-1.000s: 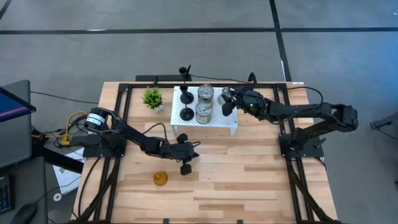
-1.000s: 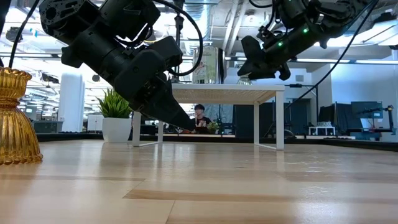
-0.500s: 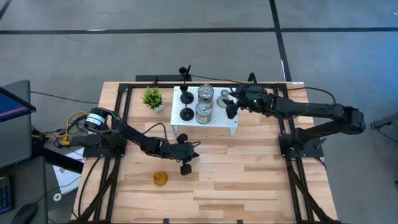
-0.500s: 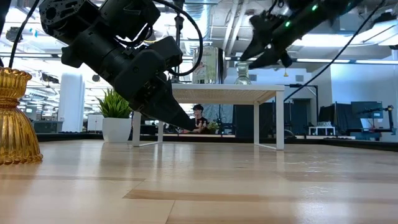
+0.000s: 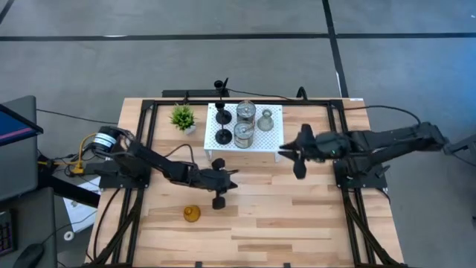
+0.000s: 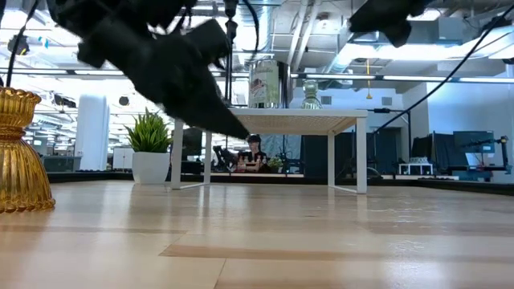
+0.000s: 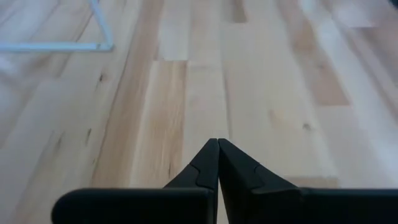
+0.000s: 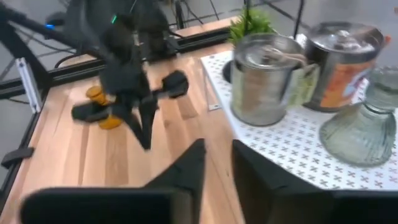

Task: Pick & Place candle stick holders
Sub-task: Align the orange glass candle holder with the other green glass candle holder on the shelf

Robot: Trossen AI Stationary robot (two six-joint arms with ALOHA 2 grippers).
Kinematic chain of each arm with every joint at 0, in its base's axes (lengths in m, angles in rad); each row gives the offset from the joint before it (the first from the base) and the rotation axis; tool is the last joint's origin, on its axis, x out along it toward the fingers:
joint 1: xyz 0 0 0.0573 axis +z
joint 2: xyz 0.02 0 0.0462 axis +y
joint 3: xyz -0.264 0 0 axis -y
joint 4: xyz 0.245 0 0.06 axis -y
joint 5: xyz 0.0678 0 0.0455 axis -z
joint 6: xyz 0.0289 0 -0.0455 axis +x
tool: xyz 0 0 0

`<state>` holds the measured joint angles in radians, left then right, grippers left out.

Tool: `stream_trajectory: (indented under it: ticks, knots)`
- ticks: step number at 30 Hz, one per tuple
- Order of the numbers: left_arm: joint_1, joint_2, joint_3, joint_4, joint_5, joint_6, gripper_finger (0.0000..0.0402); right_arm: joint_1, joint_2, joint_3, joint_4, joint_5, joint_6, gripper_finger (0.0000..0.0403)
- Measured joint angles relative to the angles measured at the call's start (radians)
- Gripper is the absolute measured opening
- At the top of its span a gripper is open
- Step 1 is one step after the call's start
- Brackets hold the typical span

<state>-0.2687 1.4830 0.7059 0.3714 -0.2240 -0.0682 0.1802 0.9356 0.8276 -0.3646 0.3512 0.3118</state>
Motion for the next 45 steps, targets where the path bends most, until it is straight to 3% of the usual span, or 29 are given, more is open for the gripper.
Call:
stream_trajectory:
  ticks: [5, 12, 19, 23, 26, 36, 45]
  knots:
    - [-0.022, -0.198, -0.002, -0.222, 0.030, 0.066, 0.0008, 0.188, 0.008, 0.000, -0.001, 0.165, 0.000, 0.0008]
    - [-0.092, -0.517, -0.166, -0.284, 0.033, 0.177, 0.0004, 0.414, 0.084, 0.000, -0.002, 0.383, 0.038, 0.0008]
    - [-0.177, -0.809, -0.372, -0.284, 0.032, 0.135, 0.0004, 0.548, 0.192, 0.000, 0.005, 0.498, 0.119, 0.0005]
    - [-0.219, -0.906, -0.452, -0.283, -0.031, 0.089, 0.0003, 0.593, 0.256, 0.000, 0.007, 0.563, 0.181, 0.0001]
    - [-0.239, -0.930, -0.491, -0.298, -0.077, 0.003, 0.0003, 0.614, 0.295, 0.000, 0.008, 0.591, 0.228, 0.0003]
    - [-0.276, -0.872, -0.500, -0.432, -0.091, -0.257, 0.0003, 0.625, 0.362, -0.001, 0.018, 0.598, 0.308, 0.0001]
    - [-0.277, -0.774, -0.500, -0.468, 0.153, -0.523, 0.0003, 0.624, 0.362, -0.001, 0.039, 0.598, 0.310, 0.0001]
